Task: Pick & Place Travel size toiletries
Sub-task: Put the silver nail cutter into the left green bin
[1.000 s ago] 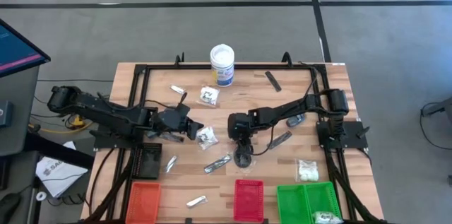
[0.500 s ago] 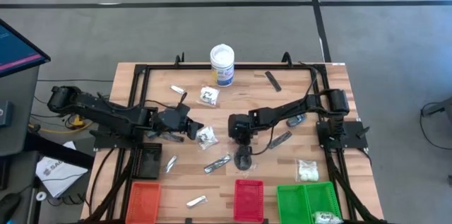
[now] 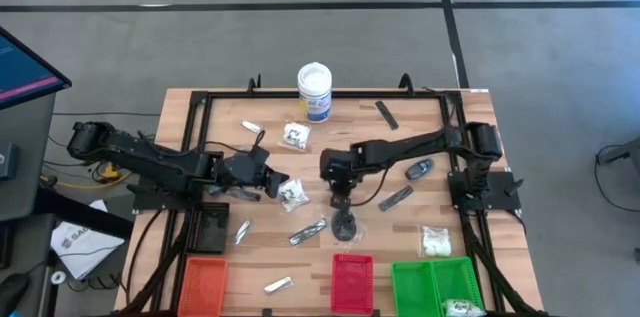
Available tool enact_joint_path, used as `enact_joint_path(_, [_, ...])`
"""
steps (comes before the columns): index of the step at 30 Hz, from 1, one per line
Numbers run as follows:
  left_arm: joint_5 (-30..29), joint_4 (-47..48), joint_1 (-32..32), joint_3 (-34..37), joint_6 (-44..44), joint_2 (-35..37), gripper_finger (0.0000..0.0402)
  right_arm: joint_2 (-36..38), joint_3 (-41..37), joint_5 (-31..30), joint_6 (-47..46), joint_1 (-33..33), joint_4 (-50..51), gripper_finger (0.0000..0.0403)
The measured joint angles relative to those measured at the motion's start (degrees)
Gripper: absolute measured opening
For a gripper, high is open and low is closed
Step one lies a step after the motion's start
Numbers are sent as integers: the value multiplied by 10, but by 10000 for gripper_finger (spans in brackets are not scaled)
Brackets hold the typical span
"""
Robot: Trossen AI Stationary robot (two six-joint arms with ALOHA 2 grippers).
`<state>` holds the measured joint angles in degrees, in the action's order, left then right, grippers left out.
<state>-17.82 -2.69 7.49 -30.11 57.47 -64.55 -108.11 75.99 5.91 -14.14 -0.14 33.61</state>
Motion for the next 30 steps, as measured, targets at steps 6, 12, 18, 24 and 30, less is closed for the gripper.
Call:
enact_joint_path(6, [-1, -4, 0, 0, -2, 0, 0, 49, 5, 0, -81, 10, 48, 39])
enact_joint_path(12, [1, -9, 0, 0, -10, 0, 0, 105, 6, -24, -183, 46, 86, 42])
enact_joint_path(18, [42, -13, 0, 0, -41, 0, 0, 150, 6, -106, -346, 118, 151, 40])
enact_joint_path(24, [98, -18, 0, 0, -65, 0, 0, 166, 6, -165, -550, 217, 191, 41])
enact_joint_path(30, [104, -36, 16, 0, -78, 0, 0, 166, 6, -193, -739, 317, 245, 41])
